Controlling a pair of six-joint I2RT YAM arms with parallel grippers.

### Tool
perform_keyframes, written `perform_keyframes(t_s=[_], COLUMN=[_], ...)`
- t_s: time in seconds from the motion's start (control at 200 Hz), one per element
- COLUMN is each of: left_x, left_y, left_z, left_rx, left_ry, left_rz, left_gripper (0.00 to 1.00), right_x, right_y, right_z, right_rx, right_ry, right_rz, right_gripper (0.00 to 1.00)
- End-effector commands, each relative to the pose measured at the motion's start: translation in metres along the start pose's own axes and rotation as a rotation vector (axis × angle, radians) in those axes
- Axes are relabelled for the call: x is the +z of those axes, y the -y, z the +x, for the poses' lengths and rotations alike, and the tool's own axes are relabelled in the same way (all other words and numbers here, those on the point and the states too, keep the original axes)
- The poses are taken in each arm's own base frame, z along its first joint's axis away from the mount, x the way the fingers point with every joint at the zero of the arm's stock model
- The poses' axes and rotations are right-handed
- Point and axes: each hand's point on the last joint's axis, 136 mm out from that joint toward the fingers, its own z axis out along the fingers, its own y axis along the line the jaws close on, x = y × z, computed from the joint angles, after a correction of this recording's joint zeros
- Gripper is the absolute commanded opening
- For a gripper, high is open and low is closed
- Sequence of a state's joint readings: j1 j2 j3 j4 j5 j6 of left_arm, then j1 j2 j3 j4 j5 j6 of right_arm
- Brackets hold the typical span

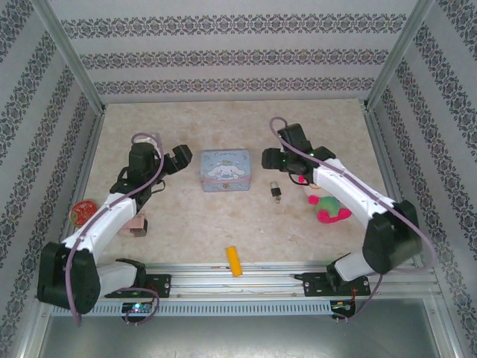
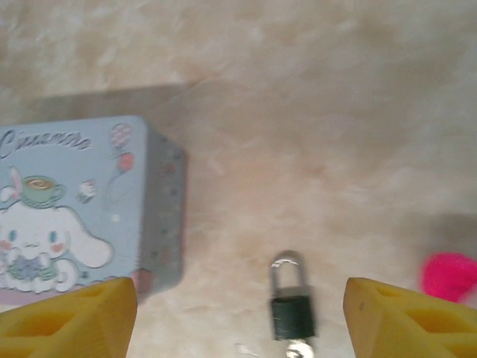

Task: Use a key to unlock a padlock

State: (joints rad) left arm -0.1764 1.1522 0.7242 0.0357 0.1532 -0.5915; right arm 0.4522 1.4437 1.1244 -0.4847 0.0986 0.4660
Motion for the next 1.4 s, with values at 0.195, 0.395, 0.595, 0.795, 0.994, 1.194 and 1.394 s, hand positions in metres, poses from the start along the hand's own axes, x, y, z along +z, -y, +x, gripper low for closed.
perform_keyframes(t_s=[0.195,0.395,0.595,0.795,0.994,1.194,1.394], left_x=[-0.033,-0.022,-0.001,0.016,0.028,0.046,0.054], left_y=[-0.074,-0.101,-0.125,-0.127,-0.127,-0.119,-0.102], left_z=[-0.025,-0.025,-0.016,-0.004,0.004,0.026,0.034], left_rx=[0.297,0.408,0.453,0.438,0.493,0.551,0.577], left_ry=[0.26,0.286,0.263,0.278,0.308,0.25,0.188], left_rz=[-0.313,-0.375,-0.393,-0.316,-0.271,-0.16,-0.009], left_gripper=[0.99,0.99,0.99,0.99,0.99,0.99,0.99], right_x=[-0.046,-0.071,-0.076,-0.068,-0.049,-0.031,-0.022], right_y=[0.065,0.087,0.118,0.134,0.153,0.159,0.167], right_z=[-0.004,-0.009,-0.01,-0.01,-0.006,-0.008,-0.01], right_rx=[-0.115,-0.138,-0.1,-0.111,-0.089,-0.099,-0.099], right_ry=[0.291,0.465,0.598,0.728,0.709,0.733,0.762], right_rz=[0.224,0.244,0.277,0.255,0.253,0.219,0.2], right_gripper=[0.98,0.98,0.98,0.98,0.98,0.98,0.98])
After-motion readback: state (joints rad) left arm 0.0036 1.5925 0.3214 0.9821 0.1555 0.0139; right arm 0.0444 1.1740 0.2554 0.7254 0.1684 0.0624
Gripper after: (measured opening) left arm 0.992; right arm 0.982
